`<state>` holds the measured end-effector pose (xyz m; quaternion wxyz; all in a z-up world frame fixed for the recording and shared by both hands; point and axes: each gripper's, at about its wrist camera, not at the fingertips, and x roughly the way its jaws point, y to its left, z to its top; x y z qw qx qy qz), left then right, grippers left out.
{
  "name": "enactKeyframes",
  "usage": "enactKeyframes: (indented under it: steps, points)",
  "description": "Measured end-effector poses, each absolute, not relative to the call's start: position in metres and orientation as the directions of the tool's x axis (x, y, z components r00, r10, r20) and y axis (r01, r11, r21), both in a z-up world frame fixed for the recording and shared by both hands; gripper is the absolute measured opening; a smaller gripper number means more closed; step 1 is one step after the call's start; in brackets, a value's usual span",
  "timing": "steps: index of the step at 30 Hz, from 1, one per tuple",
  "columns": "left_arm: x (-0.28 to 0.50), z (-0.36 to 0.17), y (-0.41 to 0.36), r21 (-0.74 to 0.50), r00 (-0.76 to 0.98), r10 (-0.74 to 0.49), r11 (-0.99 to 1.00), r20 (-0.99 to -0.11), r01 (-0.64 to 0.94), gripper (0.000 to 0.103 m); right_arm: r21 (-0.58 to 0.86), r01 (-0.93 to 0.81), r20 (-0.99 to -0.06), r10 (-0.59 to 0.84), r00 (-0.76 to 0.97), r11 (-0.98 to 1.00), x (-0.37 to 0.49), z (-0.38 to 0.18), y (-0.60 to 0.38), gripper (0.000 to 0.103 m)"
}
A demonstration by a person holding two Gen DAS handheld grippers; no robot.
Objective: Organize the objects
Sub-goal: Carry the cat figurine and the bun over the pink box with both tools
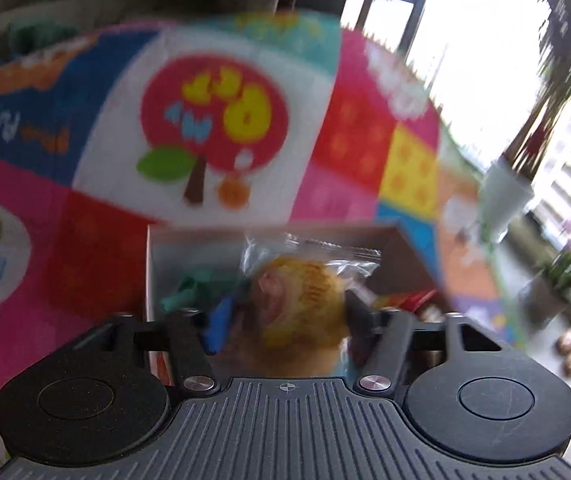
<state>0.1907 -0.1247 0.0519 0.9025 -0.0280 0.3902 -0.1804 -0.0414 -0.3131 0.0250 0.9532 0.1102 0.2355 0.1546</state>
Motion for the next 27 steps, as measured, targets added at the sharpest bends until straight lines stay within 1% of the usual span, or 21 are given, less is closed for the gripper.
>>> enactKeyframes:
  steps: [4, 6, 7, 8, 9, 11, 14, 17, 20, 23, 25, 27]
  points:
    - [0.181, 0.059, -0.128, -0.087, 0.629, -0.269, 0.949, -0.729, 0.304, 0.071, 0.288, -0.244, -0.416, 0.351, 0.839, 0.926, -0.041, 0.024, -0.313, 0.047]
    - [0.169, 0.067, -0.124, -0.058, 0.645, -0.267, 0.944, -0.716, 0.326, 0.071, 0.287, -0.243, -0.414, 0.349, 0.841, 0.927, -0.041, 0.024, -0.313, 0.047]
    - [0.161, 0.072, -0.119, -0.068, 0.653, -0.281, 0.941, -0.703, 0.332, 0.07, 0.287, -0.241, -0.413, 0.347, 0.842, 0.927, -0.041, 0.024, -0.313, 0.047]
    - [0.154, 0.077, -0.113, -0.094, 0.66, -0.307, 0.936, -0.686, 0.338, 0.066, 0.288, -0.24, -0.413, 0.346, 0.842, 0.927, -0.041, 0.024, -0.313, 0.047]
    - [0.145, 0.081, -0.106, -0.127, 0.672, -0.339, 0.93, -0.658, 0.345, 0.065, 0.288, -0.24, -0.416, 0.347, 0.84, 0.927, -0.04, 0.024, -0.313, 0.047]
    - [0.13, 0.088, -0.093, -0.169, 0.702, -0.391, 0.915, -0.596, 0.366, 0.064, 0.287, -0.239, -0.433, 0.348, 0.831, 0.928, -0.038, 0.023, -0.312, 0.047]
    - [0.119, 0.093, -0.076, -0.226, 0.722, -0.426, 0.904, -0.545, 0.362, 0.064, 0.279, -0.238, -0.469, 0.349, 0.812, 0.93, -0.033, 0.022, -0.308, 0.047]
    - [0.105, 0.093, -0.044, -0.336, 0.756, -0.455, 0.885, -0.471, 0.323, 0.064, 0.262, -0.233, -0.49, 0.337, 0.804, 0.937, -0.031, 0.026, -0.307, 0.047]
    - [0.082, 0.076, -0.01, -0.412, 0.787, -0.473, 0.857, -0.396, 0.308, 0.064, 0.194, -0.237, -0.478, 0.302, 0.825, 0.952, -0.026, 0.05, -0.312, 0.047]
    - [0.059, 0.048, 0.022, -0.48, 0.803, -0.498, 0.82, -0.328, 0.312, 0.064, 0.135, -0.24, -0.464, 0.276, 0.842, 0.961, -0.004, 0.087, -0.315, 0.047]
    - [0.055, 0.026, 0.038, -0.545, 0.791, -0.528, 0.78, -0.309, 0.308, 0.064, 0.094, -0.243, -0.462, 0.259, 0.848, 0.965, 0.026, 0.109, -0.309, 0.047]
    - [0.056, 0.008, 0.046, -0.593, 0.773, -0.558, 0.745, -0.302, 0.306, 0.064, 0.038, -0.243, -0.486, 0.23, 0.843, 0.969, 0.059, 0.122, -0.295, 0.047]
